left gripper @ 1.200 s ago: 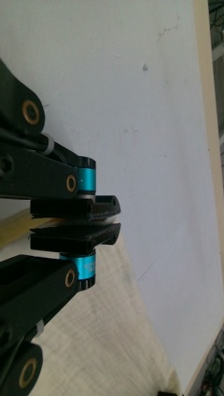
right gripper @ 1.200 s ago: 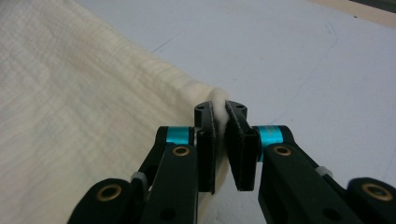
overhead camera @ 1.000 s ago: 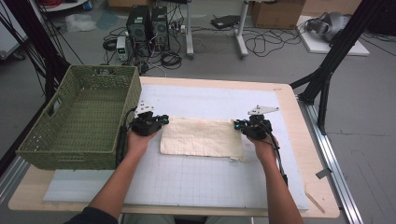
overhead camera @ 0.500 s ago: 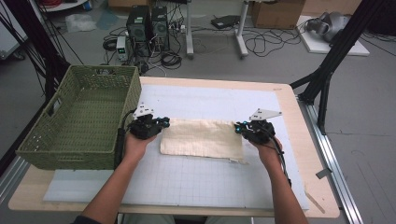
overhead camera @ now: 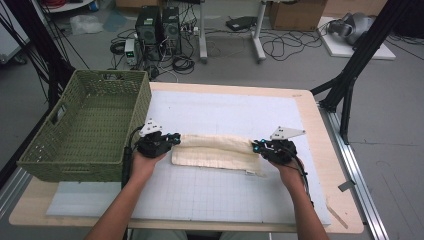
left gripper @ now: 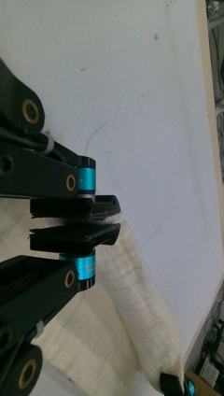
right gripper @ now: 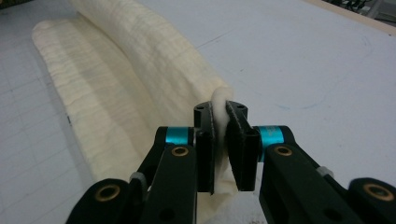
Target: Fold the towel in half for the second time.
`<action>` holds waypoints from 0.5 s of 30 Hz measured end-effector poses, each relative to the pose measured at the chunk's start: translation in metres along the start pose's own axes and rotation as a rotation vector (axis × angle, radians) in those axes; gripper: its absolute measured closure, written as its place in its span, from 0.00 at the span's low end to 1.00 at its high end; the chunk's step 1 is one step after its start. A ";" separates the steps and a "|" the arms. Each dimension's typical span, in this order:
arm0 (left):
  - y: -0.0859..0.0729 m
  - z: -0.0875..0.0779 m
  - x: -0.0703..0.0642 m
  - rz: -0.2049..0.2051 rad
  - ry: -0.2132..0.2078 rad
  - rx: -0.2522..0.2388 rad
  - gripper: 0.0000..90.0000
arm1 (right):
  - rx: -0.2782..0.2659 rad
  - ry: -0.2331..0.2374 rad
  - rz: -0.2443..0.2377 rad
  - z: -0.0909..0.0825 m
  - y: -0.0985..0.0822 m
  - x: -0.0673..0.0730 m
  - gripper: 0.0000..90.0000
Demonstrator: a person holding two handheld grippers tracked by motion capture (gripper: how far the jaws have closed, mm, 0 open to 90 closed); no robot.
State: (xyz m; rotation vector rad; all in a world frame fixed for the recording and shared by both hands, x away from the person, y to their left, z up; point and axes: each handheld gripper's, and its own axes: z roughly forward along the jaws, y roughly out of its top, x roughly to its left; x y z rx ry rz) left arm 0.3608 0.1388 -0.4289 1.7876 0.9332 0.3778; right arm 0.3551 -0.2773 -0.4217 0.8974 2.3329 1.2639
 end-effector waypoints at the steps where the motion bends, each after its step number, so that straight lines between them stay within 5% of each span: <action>1: -0.001 -0.001 -0.001 0.001 -0.002 0.000 0.93 | -0.004 0.003 0.000 0.000 -0.002 0.001 0.91; 15: -0.013 -0.008 -0.010 0.022 -0.024 0.024 0.93 | -0.012 0.032 0.005 -0.006 -0.019 0.010 0.91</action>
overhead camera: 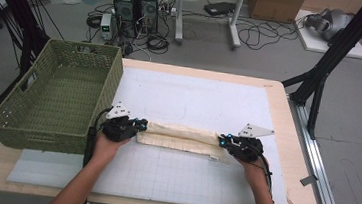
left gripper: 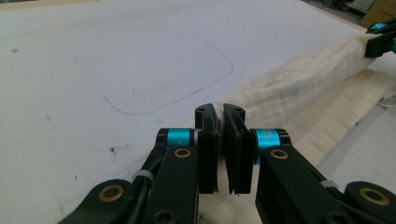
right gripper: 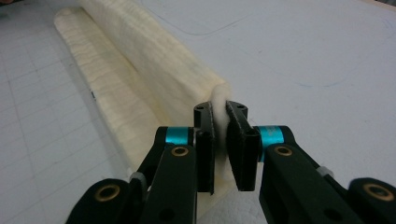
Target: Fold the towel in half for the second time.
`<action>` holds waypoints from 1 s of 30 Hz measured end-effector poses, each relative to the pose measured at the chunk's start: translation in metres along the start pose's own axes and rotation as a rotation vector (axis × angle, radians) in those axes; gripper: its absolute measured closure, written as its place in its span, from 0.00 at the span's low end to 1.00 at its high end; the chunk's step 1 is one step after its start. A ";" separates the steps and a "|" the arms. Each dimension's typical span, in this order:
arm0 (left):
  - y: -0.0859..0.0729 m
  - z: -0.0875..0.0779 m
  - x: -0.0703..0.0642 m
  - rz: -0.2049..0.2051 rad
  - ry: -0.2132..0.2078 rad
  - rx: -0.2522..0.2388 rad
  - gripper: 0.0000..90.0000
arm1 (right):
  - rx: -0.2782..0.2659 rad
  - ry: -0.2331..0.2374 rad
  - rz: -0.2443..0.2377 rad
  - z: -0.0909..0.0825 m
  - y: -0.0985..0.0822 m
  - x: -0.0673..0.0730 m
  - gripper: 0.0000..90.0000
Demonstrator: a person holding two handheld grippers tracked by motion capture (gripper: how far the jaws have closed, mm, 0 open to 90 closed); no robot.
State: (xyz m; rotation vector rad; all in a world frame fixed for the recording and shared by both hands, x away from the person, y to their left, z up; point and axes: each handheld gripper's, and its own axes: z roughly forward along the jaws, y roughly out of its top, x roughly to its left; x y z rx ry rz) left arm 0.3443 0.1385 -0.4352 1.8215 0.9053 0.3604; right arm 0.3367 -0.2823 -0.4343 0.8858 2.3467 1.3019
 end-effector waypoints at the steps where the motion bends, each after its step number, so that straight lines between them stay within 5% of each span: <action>1: 0.000 -0.001 0.000 0.002 -0.002 -0.001 0.93 | 0.001 -0.001 -0.003 0.000 0.000 0.001 0.91; 13: -0.014 -0.004 -0.004 0.009 0.010 0.031 0.90 | 0.035 0.000 -0.037 -0.004 -0.005 0.010 0.91; 17: -0.011 -0.009 -0.007 -0.015 0.054 0.021 0.60 | 0.056 -0.004 -0.064 -0.004 -0.007 0.016 0.91; 20: -0.003 -0.016 -0.010 -0.029 0.059 -0.036 0.53 | 0.064 -0.002 -0.062 -0.005 -0.008 0.018 0.90; 25: 0.003 -0.013 -0.012 -0.036 0.016 -0.049 0.59 | 0.071 -0.008 -0.070 -0.006 -0.010 0.019 0.90; 30: -0.007 0.001 -0.013 -0.011 -0.016 0.064 0.78 | 0.072 -0.012 -0.073 -0.010 -0.010 0.022 0.86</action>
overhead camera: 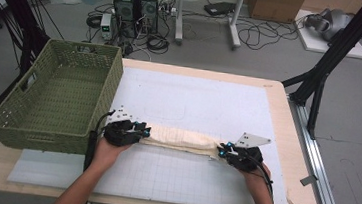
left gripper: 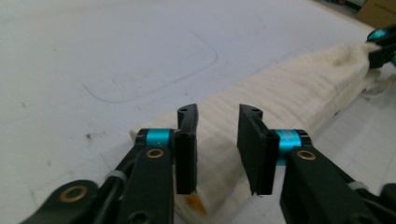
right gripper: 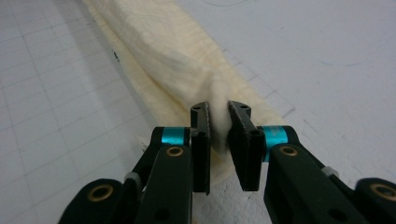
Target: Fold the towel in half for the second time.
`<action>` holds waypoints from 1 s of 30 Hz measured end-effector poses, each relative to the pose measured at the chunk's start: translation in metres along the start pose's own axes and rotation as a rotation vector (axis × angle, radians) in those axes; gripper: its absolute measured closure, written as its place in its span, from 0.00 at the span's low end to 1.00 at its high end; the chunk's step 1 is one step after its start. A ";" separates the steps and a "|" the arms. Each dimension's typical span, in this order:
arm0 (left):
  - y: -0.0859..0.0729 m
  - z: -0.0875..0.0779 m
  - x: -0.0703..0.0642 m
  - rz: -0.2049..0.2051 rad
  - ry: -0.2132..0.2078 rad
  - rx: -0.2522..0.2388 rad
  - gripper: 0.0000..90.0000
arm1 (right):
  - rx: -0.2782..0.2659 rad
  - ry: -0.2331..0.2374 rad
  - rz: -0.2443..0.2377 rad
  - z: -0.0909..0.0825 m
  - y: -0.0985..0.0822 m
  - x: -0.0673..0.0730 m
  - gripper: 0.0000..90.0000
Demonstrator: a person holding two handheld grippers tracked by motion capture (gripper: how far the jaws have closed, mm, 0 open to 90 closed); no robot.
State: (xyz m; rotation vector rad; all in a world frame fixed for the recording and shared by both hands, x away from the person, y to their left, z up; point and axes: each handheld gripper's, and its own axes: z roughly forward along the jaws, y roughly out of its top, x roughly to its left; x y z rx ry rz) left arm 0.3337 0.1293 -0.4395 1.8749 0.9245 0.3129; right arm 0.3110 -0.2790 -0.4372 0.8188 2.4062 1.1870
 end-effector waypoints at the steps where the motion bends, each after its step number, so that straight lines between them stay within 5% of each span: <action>1: -0.002 0.002 0.000 0.000 0.001 0.023 0.80 | -0.003 0.000 0.000 -0.001 0.000 0.000 0.82; 4: -0.006 0.006 0.001 0.000 0.016 0.059 0.84 | -0.025 -0.004 0.036 -0.009 -0.001 -0.002 0.73; 7: -0.007 0.007 0.001 0.006 0.020 0.070 0.84 | -0.104 -0.017 0.083 -0.025 0.005 -0.005 0.66; 10: -0.008 0.009 0.000 0.011 0.023 0.081 0.84 | -0.201 -0.016 0.132 -0.038 0.014 -0.004 0.65; 12: -0.008 0.009 0.000 0.012 0.025 0.083 0.84 | -0.221 -0.017 0.136 -0.039 0.026 0.003 0.66; 14: -0.008 0.009 0.000 0.012 0.024 0.084 0.84 | -0.208 -0.011 0.121 -0.029 0.033 0.011 0.67; 21: -0.009 0.008 0.000 0.007 0.024 0.082 0.84 | -0.018 0.002 0.134 0.020 0.022 0.021 0.68; 30: -0.009 0.008 0.000 0.008 0.018 0.082 0.84 | 0.034 -0.036 0.134 0.011 0.001 0.008 0.69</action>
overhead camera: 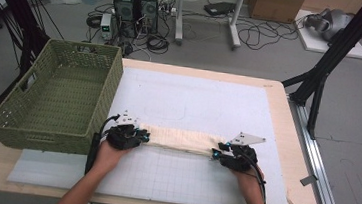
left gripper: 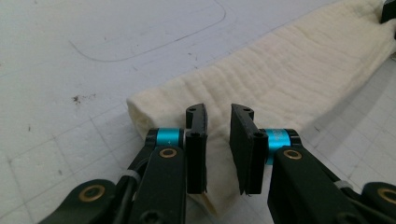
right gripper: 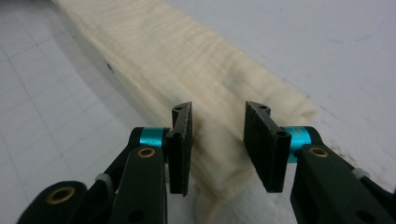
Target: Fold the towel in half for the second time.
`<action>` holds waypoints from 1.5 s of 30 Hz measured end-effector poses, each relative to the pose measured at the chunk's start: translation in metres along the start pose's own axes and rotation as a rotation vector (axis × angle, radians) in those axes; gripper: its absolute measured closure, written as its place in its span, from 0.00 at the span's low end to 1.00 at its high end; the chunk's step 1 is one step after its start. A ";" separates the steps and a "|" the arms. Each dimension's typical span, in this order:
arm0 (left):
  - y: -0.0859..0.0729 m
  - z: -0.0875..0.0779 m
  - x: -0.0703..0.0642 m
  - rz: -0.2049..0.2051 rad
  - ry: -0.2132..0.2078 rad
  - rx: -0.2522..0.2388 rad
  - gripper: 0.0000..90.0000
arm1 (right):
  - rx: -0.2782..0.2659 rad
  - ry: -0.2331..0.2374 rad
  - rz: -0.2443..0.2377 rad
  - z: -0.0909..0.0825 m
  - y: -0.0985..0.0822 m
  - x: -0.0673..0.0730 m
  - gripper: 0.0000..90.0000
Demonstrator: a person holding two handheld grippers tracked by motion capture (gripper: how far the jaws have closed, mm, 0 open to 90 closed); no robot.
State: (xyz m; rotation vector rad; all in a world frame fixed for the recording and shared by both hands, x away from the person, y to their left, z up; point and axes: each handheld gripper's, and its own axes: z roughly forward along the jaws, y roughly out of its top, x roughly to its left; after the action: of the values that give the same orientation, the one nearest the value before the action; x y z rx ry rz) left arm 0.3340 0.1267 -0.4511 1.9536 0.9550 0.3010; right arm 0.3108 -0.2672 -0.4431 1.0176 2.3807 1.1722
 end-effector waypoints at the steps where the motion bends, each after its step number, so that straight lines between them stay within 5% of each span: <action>1: 0.000 0.000 0.000 -0.002 -0.002 -0.002 0.84 | 0.002 -0.006 -0.001 -0.002 -0.001 -0.002 0.69; 13: -0.001 -0.002 -0.001 -0.004 0.008 -0.012 0.82 | -0.001 -0.014 -0.014 -0.009 -0.009 -0.006 0.64; 20: 0.004 -0.018 0.003 -0.058 0.019 -0.147 0.49 | -0.114 -0.083 0.025 -0.034 -0.004 -0.010 0.42; 27: 0.009 -0.031 0.006 -0.088 0.011 -0.222 0.36 | -0.154 -0.159 0.074 -0.054 -0.010 -0.017 0.29; 37: 0.011 -0.041 0.003 -0.069 0.007 -0.280 0.23 | -0.136 -0.223 0.075 -0.065 -0.015 -0.018 0.14; 45: 0.010 -0.043 0.001 -0.040 -0.002 -0.295 0.23 | -0.125 -0.198 0.069 -0.060 -0.016 -0.019 0.13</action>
State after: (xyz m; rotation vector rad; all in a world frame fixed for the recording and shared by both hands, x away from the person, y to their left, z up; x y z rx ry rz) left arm 0.3159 0.1518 -0.4192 1.6637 0.8927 0.3934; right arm 0.2843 -0.3214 -0.4195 1.1254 2.1086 1.1689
